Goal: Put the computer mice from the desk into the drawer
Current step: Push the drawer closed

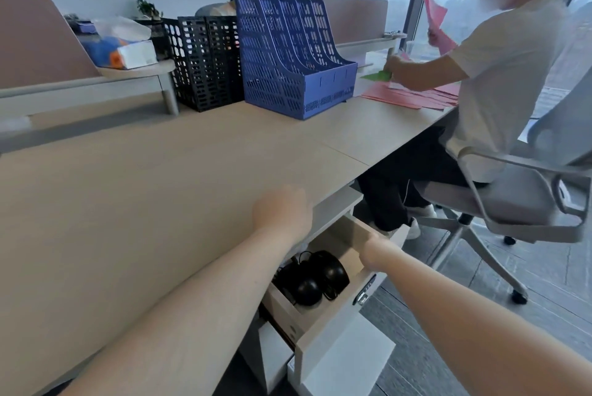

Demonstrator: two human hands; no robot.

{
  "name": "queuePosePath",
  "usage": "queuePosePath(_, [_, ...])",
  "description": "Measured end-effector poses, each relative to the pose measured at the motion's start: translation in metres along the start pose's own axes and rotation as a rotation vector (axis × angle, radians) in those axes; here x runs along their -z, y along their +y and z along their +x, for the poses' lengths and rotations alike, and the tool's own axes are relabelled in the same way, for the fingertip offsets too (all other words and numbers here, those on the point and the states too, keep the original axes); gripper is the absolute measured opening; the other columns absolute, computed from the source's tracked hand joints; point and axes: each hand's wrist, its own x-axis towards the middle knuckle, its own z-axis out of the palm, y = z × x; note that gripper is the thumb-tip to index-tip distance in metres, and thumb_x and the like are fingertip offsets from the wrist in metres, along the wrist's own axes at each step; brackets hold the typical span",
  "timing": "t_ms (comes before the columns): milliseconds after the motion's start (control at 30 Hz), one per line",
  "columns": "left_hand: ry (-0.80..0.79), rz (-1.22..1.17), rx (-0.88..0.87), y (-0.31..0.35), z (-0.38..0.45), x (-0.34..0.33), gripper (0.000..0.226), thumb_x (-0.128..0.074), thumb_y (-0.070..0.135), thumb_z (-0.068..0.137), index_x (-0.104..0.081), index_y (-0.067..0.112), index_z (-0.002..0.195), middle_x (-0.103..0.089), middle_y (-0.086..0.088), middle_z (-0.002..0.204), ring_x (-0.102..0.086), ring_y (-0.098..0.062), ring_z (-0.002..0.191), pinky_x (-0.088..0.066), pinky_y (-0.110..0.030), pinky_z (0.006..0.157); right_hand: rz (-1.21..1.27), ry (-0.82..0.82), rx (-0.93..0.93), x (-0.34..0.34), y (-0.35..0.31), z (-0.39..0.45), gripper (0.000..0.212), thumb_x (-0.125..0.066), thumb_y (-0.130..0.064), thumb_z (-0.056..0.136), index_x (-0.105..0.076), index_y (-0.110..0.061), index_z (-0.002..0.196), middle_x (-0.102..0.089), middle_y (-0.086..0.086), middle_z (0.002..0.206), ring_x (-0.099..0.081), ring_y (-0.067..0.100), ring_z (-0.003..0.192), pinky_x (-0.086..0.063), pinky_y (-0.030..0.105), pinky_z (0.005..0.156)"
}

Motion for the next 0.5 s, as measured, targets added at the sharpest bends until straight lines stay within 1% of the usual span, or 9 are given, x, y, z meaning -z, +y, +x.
queuePosePath(33, [-0.008, 0.002, 0.004, -0.003, 0.002, 0.000, 0.036, -0.035, 0.038, 0.101, -0.055, 0.012, 0.113, -0.057, -0.010, 0.114, -0.055, -0.030, 0.104, -0.037, -0.035, 0.070, 0.147, 0.040, -0.066, 0.001, -0.006, -0.005, 0.037, -0.046, -0.008, 0.096, -0.051, 0.002, 0.132, -0.055, 0.017, 0.134, -0.037, 0.019, 0.064, -0.040, 0.018, 0.068])
queuePosePath(67, [-0.009, 0.001, 0.009, -0.007, 0.005, 0.000, 0.038, -0.034, 0.040, 0.101, -0.056, 0.012, 0.114, -0.057, -0.011, 0.115, -0.055, -0.031, 0.105, -0.038, -0.035, 0.071, -0.043, -0.037, 0.001, 0.003, -0.013, -0.008, 0.031, -0.045, -0.003, 0.097, -0.054, 0.004, 0.126, -0.058, 0.016, 0.126, -0.039, 0.023, 0.070, -0.043, 0.024, 0.084])
queuePosePath(133, [0.004, 0.005, 0.027, -0.016, 0.009, -0.002, 0.040, -0.034, 0.041, 0.101, -0.057, 0.011, 0.114, -0.056, -0.011, 0.117, -0.052, -0.030, 0.109, -0.042, -0.037, 0.077, -0.051, -0.005, -0.002, 0.008, -0.020, -0.010, 0.022, -0.045, 0.000, 0.097, -0.056, 0.004, 0.115, -0.057, 0.015, 0.105, -0.044, 0.026, 0.073, -0.039, 0.029, 0.092])
queuePosePath(233, [-0.001, 0.027, 0.095, -0.030, 0.013, -0.007, 0.042, -0.035, 0.041, 0.100, -0.057, 0.010, 0.117, -0.056, -0.011, 0.121, -0.050, -0.029, 0.115, -0.042, -0.038, 0.088, 0.114, 0.092, -0.080, 0.004, -0.028, -0.004, 0.051, -0.048, -0.007, 0.098, -0.033, -0.006, 0.147, -0.043, 0.016, 0.144, -0.050, 0.031, 0.122, -0.040, 0.035, 0.109])
queuePosePath(267, [-0.011, 0.027, 0.122, -0.034, 0.014, -0.009, 0.043, -0.035, 0.041, 0.099, -0.056, 0.010, 0.119, -0.056, -0.011, 0.122, -0.050, -0.029, 0.115, -0.042, -0.038, 0.089, 0.258, 0.095, -0.107, 0.002, -0.030, 0.001, 0.054, -0.047, -0.011, 0.098, -0.028, -0.013, 0.149, -0.042, 0.014, 0.147, -0.055, 0.018, 0.112, -0.047, 0.021, 0.098])
queuePosePath(300, [-0.022, 0.019, 0.146, -0.038, 0.015, -0.010, 0.044, -0.034, 0.041, 0.099, -0.056, 0.009, 0.120, -0.057, -0.011, 0.123, -0.051, -0.029, 0.116, -0.042, -0.039, 0.090, 0.289, 0.179, -0.064, 0.003, -0.035, -0.001, 0.052, -0.044, -0.013, 0.099, -0.030, -0.018, 0.149, -0.048, 0.013, 0.142, -0.054, 0.006, 0.085, -0.048, 0.006, 0.071])
queuePosePath(367, [-0.050, -0.009, 0.175, -0.044, 0.018, -0.014, 0.049, -0.033, 0.043, 0.099, -0.054, 0.007, 0.124, -0.056, -0.012, 0.128, -0.050, -0.029, 0.119, -0.041, -0.039, 0.093, 0.170, 0.200, -0.052, -0.003, -0.033, 0.002, 0.040, -0.040, -0.014, 0.099, -0.045, -0.010, 0.138, -0.061, 0.009, 0.107, -0.033, 0.005, 0.056, -0.035, 0.011, 0.036])
queuePosePath(433, [-0.085, -0.042, 0.188, -0.051, 0.019, -0.018, 0.057, -0.031, 0.047, 0.098, -0.046, 0.007, 0.135, -0.047, -0.012, 0.142, -0.041, -0.028, 0.131, -0.036, -0.039, 0.103, 0.445, 0.132, -0.011, -0.001, -0.032, 0.003, 0.027, -0.046, -0.012, 0.097, -0.056, -0.009, 0.122, -0.049, 0.002, 0.077, -0.038, 0.010, 0.057, -0.035, 0.013, 0.041])
queuePosePath(500, [-0.113, -0.069, 0.187, -0.056, 0.020, -0.020, 0.064, -0.028, 0.050, 0.098, -0.034, 0.007, 0.145, -0.031, -0.010, 0.154, -0.026, -0.024, 0.142, -0.026, -0.040, 0.114, 0.376, 0.003, -0.072, -0.003, -0.035, 0.002, 0.023, -0.051, -0.013, 0.097, -0.060, -0.011, 0.117, -0.061, 0.002, 0.097, -0.060, 0.017, 0.086, -0.049, 0.020, 0.071])
